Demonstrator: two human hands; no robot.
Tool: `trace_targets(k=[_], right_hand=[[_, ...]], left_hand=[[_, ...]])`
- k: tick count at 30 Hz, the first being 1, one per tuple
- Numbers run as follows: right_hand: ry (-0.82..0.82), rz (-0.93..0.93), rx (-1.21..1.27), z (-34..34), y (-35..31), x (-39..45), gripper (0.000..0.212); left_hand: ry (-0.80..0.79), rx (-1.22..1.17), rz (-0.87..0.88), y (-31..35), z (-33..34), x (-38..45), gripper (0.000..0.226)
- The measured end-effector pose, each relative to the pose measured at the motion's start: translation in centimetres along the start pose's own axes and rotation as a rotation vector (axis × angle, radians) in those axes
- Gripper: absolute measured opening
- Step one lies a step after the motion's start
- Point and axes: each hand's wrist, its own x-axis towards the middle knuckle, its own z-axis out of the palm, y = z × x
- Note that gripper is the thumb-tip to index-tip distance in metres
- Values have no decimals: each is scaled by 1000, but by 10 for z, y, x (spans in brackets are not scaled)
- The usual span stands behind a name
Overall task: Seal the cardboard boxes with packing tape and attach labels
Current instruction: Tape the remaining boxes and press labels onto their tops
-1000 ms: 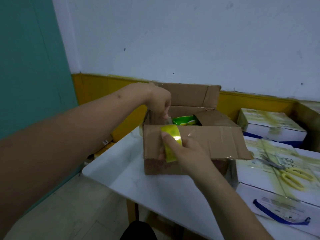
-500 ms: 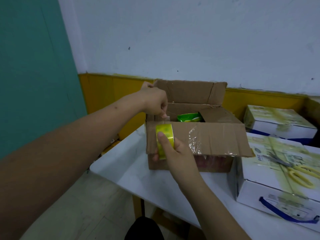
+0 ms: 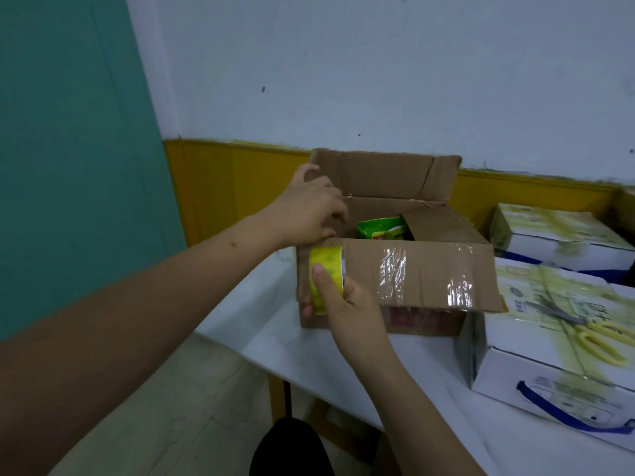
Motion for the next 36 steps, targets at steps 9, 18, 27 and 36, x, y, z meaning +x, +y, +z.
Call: trace_targets(k=[9, 18, 27, 36], right_hand=[[-23, -28, 50, -7, 3, -5, 41], [89, -61, 46, 4, 4, -12, 46], [78, 42, -38, -1, 4, -42, 33], [70, 162, -78, -3, 5, -56, 28]], left_hand=[[-7, 25, 267, -14, 41, -63, 93], [305, 2, 190, -4, 77, -56, 49], [364, -4, 108, -1, 82, -55, 49], [301, -28, 69, 0, 78, -56, 51]])
